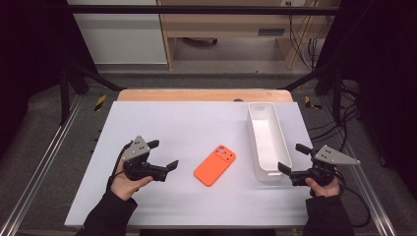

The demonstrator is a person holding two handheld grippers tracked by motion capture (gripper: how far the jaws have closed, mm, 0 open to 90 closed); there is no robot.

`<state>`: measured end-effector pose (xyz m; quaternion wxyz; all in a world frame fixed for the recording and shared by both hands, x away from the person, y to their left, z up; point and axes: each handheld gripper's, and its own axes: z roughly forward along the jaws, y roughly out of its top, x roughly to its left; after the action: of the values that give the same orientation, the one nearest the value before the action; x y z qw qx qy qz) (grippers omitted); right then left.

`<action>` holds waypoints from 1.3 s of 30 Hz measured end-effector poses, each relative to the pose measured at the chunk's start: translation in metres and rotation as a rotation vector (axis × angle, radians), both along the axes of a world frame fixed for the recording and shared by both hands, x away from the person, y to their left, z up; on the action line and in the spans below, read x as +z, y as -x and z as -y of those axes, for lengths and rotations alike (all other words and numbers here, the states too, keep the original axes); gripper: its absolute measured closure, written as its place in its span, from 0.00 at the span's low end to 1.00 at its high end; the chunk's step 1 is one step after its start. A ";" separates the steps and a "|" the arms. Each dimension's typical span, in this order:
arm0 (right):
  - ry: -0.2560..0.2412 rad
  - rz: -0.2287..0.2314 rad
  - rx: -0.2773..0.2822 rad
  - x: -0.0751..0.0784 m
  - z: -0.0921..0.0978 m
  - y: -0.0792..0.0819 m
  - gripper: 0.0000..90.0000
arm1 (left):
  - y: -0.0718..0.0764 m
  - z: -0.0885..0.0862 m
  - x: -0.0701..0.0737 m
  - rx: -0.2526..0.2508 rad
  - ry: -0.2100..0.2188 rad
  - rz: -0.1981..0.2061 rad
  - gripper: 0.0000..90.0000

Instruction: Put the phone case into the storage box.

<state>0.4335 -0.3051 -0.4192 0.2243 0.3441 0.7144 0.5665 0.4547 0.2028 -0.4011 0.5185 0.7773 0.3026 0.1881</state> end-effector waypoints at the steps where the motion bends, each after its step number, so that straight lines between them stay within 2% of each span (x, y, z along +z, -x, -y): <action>1: -0.001 0.000 0.000 0.000 0.000 0.000 0.00 | -0.001 0.001 0.000 -0.002 -0.001 -0.001 0.01; 27: -0.003 0.003 0.002 0.000 0.000 0.000 0.00 | -0.016 0.052 -0.003 -0.062 -0.049 -0.047 0.01; 39: 0.001 0.003 0.001 0.000 -0.001 0.000 0.00 | -0.024 0.074 -0.008 -0.086 -0.087 -0.078 0.01</action>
<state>0.4333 -0.3043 -0.4195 0.2251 0.3428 0.7146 0.5667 0.4782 0.1288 -0.4087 0.4798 0.8180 0.2804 0.1483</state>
